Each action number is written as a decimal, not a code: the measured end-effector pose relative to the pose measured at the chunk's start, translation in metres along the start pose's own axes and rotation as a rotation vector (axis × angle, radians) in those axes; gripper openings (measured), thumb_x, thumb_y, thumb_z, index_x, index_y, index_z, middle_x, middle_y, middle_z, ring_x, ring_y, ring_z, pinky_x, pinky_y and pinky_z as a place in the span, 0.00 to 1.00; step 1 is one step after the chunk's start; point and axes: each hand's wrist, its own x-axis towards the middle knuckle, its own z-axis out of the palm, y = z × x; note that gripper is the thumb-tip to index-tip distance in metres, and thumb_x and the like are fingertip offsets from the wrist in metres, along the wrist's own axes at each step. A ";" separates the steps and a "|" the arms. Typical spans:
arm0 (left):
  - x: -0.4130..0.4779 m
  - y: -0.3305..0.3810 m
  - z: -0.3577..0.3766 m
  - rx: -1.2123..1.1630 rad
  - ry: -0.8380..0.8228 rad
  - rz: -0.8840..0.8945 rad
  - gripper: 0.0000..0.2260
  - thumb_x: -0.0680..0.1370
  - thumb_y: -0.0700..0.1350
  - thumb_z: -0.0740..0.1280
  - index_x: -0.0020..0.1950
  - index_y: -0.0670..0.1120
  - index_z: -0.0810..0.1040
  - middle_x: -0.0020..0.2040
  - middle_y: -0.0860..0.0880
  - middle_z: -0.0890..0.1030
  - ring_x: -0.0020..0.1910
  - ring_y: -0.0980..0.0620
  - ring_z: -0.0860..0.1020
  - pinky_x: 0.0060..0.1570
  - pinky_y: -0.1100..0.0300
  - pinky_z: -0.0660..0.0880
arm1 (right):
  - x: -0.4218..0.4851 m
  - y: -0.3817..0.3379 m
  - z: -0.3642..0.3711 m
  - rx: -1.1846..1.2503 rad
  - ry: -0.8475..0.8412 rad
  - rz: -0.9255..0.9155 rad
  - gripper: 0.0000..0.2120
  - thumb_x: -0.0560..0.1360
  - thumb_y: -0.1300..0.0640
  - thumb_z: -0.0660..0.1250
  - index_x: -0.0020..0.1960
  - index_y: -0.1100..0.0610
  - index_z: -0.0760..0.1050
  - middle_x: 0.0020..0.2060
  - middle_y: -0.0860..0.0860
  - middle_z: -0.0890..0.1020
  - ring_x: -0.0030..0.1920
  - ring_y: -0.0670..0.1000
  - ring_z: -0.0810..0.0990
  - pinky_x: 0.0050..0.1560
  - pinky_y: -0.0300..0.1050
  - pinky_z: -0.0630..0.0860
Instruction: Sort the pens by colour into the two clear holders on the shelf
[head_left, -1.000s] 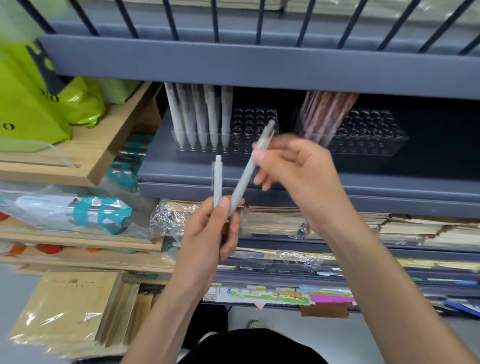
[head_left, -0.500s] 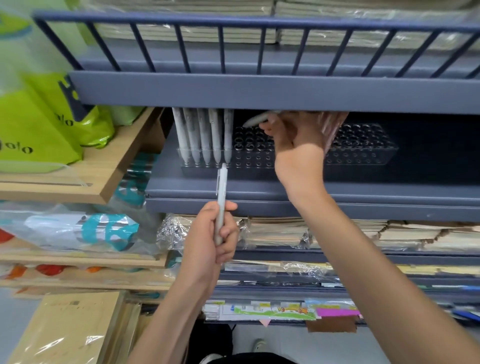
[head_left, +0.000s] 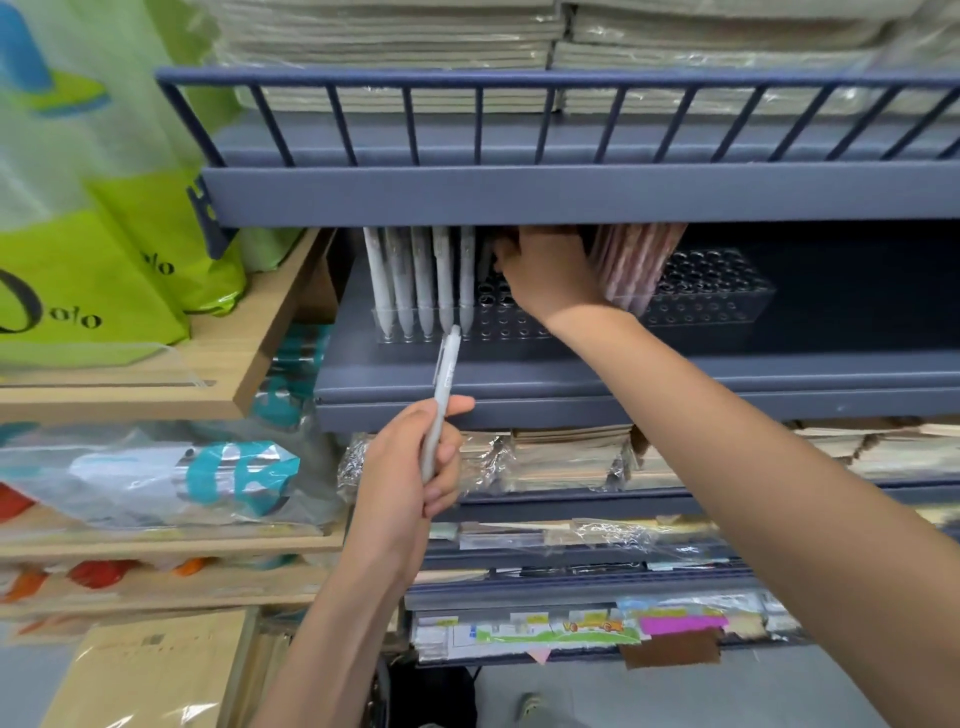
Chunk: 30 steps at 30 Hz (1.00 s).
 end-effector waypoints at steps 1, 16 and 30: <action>-0.001 0.000 -0.001 -0.001 0.003 0.002 0.17 0.84 0.47 0.55 0.50 0.49 0.84 0.31 0.52 0.68 0.23 0.57 0.59 0.20 0.65 0.59 | 0.001 -0.001 -0.001 -0.011 -0.024 0.005 0.11 0.81 0.59 0.56 0.55 0.65 0.74 0.40 0.57 0.75 0.39 0.56 0.75 0.41 0.42 0.64; 0.004 0.006 0.000 0.199 0.123 0.295 0.08 0.81 0.37 0.66 0.59 0.45 0.77 0.50 0.45 0.86 0.41 0.50 0.82 0.45 0.61 0.79 | -0.023 0.005 -0.005 0.457 0.113 0.118 0.07 0.78 0.55 0.64 0.48 0.55 0.81 0.42 0.54 0.85 0.45 0.55 0.84 0.52 0.55 0.79; 0.022 0.007 -0.007 0.981 0.233 0.693 0.09 0.81 0.49 0.65 0.59 0.52 0.80 0.56 0.59 0.81 0.60 0.55 0.78 0.61 0.60 0.72 | -0.082 0.010 -0.015 0.910 0.003 -0.013 0.03 0.79 0.58 0.64 0.49 0.52 0.76 0.38 0.49 0.84 0.38 0.50 0.85 0.40 0.45 0.81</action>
